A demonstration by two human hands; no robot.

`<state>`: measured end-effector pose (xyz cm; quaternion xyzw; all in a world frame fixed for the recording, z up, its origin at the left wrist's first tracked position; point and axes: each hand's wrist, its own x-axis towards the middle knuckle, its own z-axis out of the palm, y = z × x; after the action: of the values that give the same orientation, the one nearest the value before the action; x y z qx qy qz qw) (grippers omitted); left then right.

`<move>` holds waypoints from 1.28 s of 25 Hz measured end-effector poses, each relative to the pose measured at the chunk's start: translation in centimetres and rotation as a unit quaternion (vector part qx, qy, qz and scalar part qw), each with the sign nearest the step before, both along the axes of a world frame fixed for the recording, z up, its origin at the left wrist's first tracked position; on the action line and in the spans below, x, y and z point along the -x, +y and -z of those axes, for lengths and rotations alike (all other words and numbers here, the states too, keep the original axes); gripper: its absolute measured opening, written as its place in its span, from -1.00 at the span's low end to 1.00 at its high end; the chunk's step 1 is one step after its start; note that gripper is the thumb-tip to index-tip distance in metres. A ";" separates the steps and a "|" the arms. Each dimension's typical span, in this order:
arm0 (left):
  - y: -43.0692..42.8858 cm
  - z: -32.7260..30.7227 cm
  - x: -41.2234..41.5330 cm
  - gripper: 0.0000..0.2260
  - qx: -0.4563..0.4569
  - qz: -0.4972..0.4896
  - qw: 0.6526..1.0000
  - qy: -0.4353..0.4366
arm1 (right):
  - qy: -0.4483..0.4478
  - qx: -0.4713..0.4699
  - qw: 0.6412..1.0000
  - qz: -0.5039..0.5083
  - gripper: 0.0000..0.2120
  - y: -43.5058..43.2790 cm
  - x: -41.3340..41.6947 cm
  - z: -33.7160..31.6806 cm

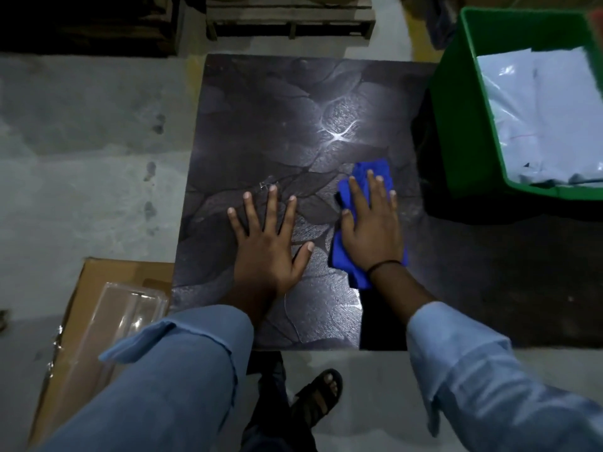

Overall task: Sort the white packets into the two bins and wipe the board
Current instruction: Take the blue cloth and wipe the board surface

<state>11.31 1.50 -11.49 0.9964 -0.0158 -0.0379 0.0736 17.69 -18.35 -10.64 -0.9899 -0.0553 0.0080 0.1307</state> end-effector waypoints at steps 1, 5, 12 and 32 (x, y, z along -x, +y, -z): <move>-0.1 0.0 0.0 -0.26 -0.003 -0.001 1.000 0.000 | -0.003 0.000 0.999 -0.041 -0.39 0.3 0.8 0.2; -0.3 0.0 0.0 -0.25 -0.001 0.010 1.000 0.001 | -0.004 0.017 0.986 -0.164 -0.39 -2.6 8.0 -1.1; -1.7 -1.5 -1.3 -0.18 0.005 0.056 0.998 0.006 | -0.002 -0.031 0.999 -0.017 -0.42 -8.5 8.6 -1.0; -11.1 0.4 -10.6 -0.33 0.019 0.055 0.997 -0.049 | -0.005 -0.030 0.997 0.066 -0.41 -2.5 -28.9 0.9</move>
<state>21.88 -9.58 -11.86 0.9931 -0.0748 0.0071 0.0896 46.56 -20.88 -11.50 -0.9871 0.0093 -0.0076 0.1599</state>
